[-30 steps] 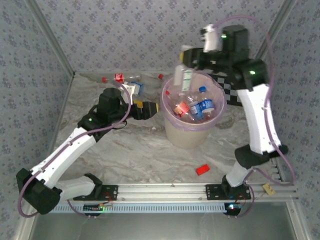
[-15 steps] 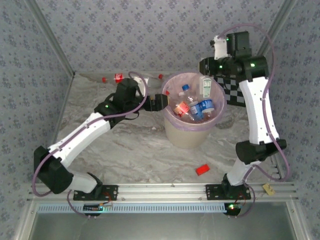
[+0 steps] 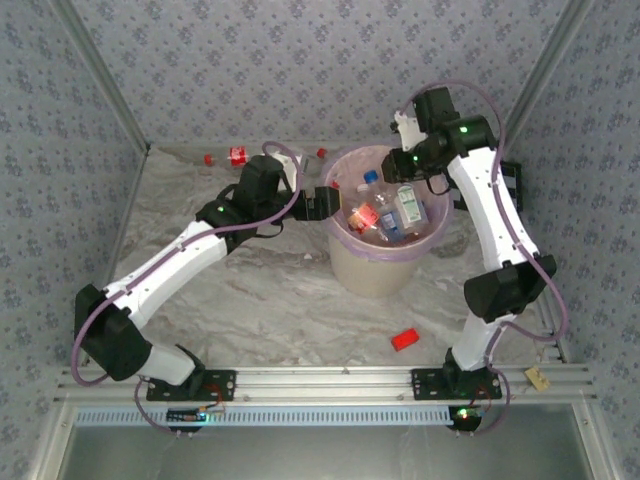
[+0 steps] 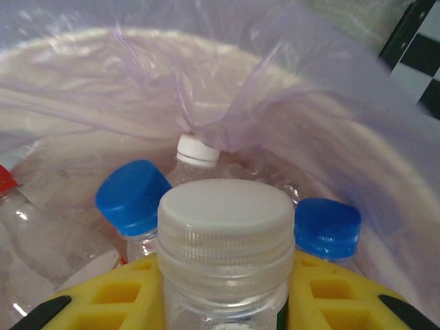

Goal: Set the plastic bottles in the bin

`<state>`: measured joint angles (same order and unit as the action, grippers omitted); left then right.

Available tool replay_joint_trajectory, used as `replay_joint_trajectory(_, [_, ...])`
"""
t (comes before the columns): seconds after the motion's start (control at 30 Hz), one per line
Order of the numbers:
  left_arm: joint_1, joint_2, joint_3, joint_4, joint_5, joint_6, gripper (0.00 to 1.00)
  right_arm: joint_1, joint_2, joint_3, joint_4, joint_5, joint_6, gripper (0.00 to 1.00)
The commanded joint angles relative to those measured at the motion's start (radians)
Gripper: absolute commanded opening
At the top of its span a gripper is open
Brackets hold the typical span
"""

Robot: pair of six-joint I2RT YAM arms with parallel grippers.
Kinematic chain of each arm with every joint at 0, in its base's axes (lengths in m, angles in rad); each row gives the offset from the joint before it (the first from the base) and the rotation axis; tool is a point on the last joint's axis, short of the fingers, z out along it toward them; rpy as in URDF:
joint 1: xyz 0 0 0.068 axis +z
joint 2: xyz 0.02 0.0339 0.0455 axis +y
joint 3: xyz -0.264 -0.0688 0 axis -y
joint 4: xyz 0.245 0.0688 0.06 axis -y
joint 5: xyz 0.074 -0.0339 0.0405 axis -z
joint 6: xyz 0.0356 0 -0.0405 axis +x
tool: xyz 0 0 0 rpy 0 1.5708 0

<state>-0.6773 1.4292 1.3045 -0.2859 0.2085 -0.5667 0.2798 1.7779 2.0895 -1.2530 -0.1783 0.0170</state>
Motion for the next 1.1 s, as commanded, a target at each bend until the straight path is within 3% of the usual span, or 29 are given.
replay_joint_trajectory(0.0, [-0.006,0.026,0.015,-0.05,-0.035,0.011,1.0,0.01,0.038,-0.009,0.014,0.022,-0.026,0.25])
replay_joint_trajectory(0.2, [-0.006,0.027,0.018,-0.055,-0.028,0.019,1.0,0.024,-0.012,0.119,0.03,0.054,-0.003,0.21])
replay_joint_trajectory(0.4, [-0.007,0.031,0.018,-0.058,-0.023,0.025,1.0,-0.017,-0.183,0.031,0.352,0.078,0.028,0.21])
replay_joint_trajectory(0.67, [-0.007,0.03,0.011,-0.055,-0.016,0.019,1.0,-0.057,-0.288,-0.245,0.787,-0.212,-0.127,0.18])
replay_joint_trajectory(0.83, [-0.007,0.029,0.007,-0.054,-0.014,0.015,1.0,-0.068,-0.295,-0.351,0.888,-0.359,-0.194,0.18])
replay_joint_trajectory(1.07, [-0.007,0.029,0.009,-0.055,-0.009,0.011,1.0,-0.085,-0.302,-0.511,0.973,-0.425,-0.285,0.1])
